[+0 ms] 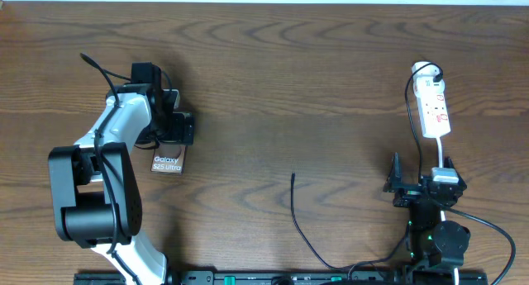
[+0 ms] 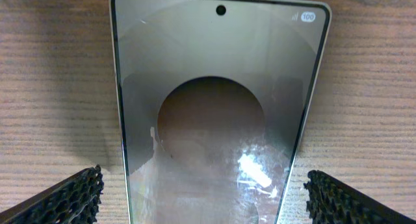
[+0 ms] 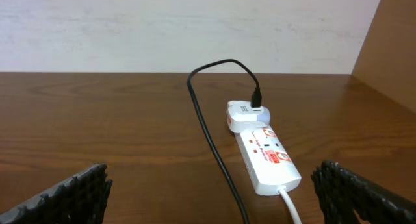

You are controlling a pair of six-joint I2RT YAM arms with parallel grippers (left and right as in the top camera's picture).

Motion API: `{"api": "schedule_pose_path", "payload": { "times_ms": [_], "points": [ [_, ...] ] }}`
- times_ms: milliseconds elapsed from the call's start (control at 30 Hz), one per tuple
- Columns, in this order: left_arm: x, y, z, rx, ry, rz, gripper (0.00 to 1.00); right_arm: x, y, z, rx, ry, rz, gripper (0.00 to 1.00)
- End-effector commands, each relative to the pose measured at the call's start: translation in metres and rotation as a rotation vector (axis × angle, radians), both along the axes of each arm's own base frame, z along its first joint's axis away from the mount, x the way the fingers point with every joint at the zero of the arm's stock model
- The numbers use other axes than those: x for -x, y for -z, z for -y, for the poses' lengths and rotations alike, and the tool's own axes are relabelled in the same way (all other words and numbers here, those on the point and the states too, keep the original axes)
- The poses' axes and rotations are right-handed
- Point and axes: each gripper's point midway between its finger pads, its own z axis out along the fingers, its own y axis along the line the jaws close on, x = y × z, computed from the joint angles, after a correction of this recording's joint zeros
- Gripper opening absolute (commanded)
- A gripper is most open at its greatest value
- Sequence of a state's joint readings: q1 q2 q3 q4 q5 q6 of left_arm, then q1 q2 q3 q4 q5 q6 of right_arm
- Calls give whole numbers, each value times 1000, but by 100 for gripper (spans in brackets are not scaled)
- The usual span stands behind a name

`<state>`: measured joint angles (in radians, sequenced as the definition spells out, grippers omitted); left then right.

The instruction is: Plug charger to phone and switch on socket

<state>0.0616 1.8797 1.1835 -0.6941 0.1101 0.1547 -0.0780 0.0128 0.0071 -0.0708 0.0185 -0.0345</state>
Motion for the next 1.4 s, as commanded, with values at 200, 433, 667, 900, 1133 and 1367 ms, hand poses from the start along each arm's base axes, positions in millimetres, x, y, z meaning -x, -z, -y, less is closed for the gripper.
{"api": "schedule_pose_path", "payload": {
  "times_ms": [200,433,667,900,1133,1367],
  "points": [
    [16,20,2,3,8,-36,98,0,1,-2,4,-11,-3,99],
    [15,20,-5,-38,4,-33,98,0,1,-2,4,-11,-3,99],
    [17,26,-7,-51,4,-52,98,0,1,-2,4,-11,-3,99],
    [24,41,-6,-44,6,-100,98,0,1,-2,4,-11,-3,99],
    [22,42,-6,-41,6,-95,98,0,1,-2,4,-11,-3,99],
    [17,42,-6,-45,44,-71,98,0,1,-2,4,-11,-3,99]
  ]
}}
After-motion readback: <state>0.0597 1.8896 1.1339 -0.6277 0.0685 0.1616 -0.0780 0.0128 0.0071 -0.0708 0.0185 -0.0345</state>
